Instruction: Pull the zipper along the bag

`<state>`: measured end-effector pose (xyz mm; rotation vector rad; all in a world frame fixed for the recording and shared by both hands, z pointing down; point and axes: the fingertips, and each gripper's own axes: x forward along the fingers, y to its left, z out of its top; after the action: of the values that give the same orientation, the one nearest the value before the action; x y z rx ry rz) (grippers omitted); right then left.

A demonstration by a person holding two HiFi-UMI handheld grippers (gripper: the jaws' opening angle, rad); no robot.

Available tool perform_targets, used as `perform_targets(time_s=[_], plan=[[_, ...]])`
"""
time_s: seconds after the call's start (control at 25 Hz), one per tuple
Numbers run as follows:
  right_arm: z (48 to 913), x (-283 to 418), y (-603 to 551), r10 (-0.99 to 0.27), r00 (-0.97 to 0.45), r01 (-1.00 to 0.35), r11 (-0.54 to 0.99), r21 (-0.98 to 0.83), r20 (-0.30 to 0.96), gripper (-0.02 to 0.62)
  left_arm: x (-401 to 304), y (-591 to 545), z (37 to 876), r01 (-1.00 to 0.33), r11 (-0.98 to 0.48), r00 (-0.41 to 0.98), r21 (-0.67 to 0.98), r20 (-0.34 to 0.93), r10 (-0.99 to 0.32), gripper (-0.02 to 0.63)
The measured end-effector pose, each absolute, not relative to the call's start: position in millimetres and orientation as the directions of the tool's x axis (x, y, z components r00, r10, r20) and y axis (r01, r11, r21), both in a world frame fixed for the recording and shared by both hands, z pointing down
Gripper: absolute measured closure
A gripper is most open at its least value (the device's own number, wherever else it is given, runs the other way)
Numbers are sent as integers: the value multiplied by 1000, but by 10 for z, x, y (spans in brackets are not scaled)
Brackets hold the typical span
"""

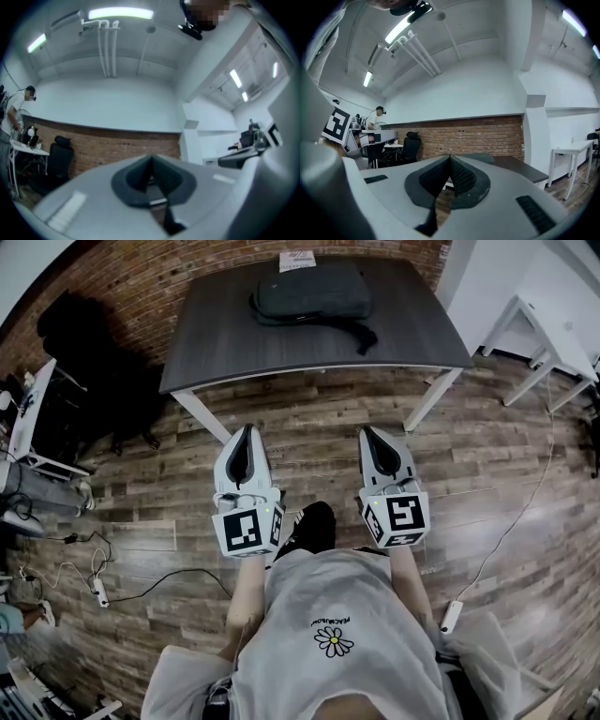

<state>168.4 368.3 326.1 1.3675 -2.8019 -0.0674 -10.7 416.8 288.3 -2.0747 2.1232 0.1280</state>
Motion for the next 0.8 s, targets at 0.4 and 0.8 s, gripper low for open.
perform_targets(time_s=[0.4, 0.8], plan=[[3404, 1527, 3104, -781, -623, -778, 625, 68, 48, 594, -297, 3559, 3003, -999, 33, -28, -22, -178, -984, 606], [3392, 1224, 2018, -801, -596, -801, 598, 40, 47, 594, -530, 2303, 2898, -997, -41, 51, -59, -171, -984, 606]])
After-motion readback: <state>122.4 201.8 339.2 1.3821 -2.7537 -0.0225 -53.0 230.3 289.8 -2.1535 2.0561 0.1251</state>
